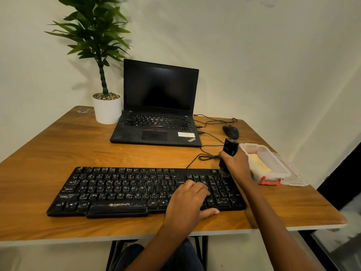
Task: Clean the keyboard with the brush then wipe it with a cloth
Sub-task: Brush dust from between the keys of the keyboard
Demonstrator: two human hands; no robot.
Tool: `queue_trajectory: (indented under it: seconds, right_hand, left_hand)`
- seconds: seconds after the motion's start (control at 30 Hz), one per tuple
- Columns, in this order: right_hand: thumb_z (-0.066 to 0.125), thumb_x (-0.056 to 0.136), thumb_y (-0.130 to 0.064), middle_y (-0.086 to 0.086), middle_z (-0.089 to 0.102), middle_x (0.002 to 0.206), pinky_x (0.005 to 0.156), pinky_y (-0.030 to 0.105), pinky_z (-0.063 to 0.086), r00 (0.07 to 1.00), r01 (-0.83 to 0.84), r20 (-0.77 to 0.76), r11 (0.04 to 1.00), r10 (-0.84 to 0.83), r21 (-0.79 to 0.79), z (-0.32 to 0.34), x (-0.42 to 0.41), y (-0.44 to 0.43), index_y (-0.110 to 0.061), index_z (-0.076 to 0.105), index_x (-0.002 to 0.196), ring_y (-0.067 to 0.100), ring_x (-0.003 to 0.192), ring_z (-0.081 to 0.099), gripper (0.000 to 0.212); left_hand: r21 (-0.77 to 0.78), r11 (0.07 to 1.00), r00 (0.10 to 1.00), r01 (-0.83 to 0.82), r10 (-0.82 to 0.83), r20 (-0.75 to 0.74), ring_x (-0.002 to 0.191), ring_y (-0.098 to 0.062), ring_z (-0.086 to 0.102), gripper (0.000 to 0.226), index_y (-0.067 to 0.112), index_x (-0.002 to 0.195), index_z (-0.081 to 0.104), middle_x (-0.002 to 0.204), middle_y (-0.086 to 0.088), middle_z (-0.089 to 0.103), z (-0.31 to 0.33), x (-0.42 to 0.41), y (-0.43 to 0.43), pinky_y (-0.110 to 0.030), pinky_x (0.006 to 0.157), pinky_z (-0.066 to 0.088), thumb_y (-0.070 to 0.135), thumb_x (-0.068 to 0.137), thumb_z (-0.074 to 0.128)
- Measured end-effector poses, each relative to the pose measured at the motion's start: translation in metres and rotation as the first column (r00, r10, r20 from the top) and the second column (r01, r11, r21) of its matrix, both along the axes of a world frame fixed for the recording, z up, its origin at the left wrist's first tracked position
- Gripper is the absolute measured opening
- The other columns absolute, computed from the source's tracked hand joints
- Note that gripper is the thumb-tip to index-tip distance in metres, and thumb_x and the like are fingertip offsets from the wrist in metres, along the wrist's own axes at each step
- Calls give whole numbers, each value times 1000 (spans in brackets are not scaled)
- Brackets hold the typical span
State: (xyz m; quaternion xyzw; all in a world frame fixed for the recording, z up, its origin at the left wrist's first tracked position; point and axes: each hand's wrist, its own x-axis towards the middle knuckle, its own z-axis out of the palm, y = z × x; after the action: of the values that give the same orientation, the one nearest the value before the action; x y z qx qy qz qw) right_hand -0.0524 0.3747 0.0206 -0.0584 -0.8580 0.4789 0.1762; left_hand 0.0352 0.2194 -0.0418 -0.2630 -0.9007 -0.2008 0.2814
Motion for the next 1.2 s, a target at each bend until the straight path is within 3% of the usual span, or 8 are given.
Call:
queue_trajectory:
  seconds: [0.1,0.27,0.4,0.57,0.73,0.87,1.0,1.2]
  right_hand:
    - [61,86,-30,0,61,95,81,36,51,999,-15,-51,999,16,35,-3,4,-5,-27,47,97,17,89,59,19]
    - [65,83,-24,-7,58,84,79,35,50,999,-35,-1,998,35,-50,-7,16,7,-27,49,87,18,88,59,16]
    - [63,85,-29,4,62,105,89,41,50,1000,21,13,999,-22,41,-5,14,13,-14,53,117,22,101,59,37]
    - [62,85,-36,-5,56,101,81,30,44,998,9,-56,982,2,189,-7,20,-1,-15,52,117,11,94,52,40]
    - [63,85,-20,-4,61,84,68,26,49,997,-64,26,993,67,-102,-5,32,15,-15,52,100,19,85,61,20]
    - [63,86,-26,-1,58,99,83,32,46,1000,9,-4,998,-9,67,-2,26,15,-11,53,116,17,96,55,35]
    - [62,85,-35,-8,52,99,83,29,42,999,2,-54,987,6,159,-8,30,5,-17,50,118,10,96,49,39]
    - [64,84,-22,-3,61,91,84,39,50,995,-94,29,986,99,-136,-9,39,26,-19,52,99,23,97,60,19]
  left_hand:
    - [-5,1000,1000,0,0,5,82,-2,60,53,31,85,70,90,19,65,-1,-1,0,-16,68,51,68,73,34]
    - [-5,1000,1000,-3,3,-8,83,-3,60,54,30,86,70,91,18,66,-2,-1,0,-17,68,51,68,74,34]
    - [-6,1000,1000,-1,1,-12,82,-4,61,53,29,86,71,91,17,66,0,-1,-1,-17,68,52,67,74,35]
    - [-6,1000,1000,-3,3,-7,82,-2,60,54,30,85,71,90,19,66,0,-1,-1,-16,68,51,68,73,35]
    - [-12,1000,1000,-8,8,0,82,-2,60,55,32,86,71,90,19,65,0,-1,-1,-16,68,50,69,74,33]
    - [-7,1000,1000,-9,9,-9,81,-2,60,54,31,86,71,89,19,66,-1,-1,0,-16,68,51,69,74,34]
    - [-10,1000,1000,-9,9,-7,81,-1,60,54,32,85,71,89,19,66,0,-1,0,-15,68,50,69,73,33]
    - [-5,1000,1000,-15,15,-8,81,-1,59,54,32,85,71,89,20,65,0,-1,0,-16,68,50,69,74,32]
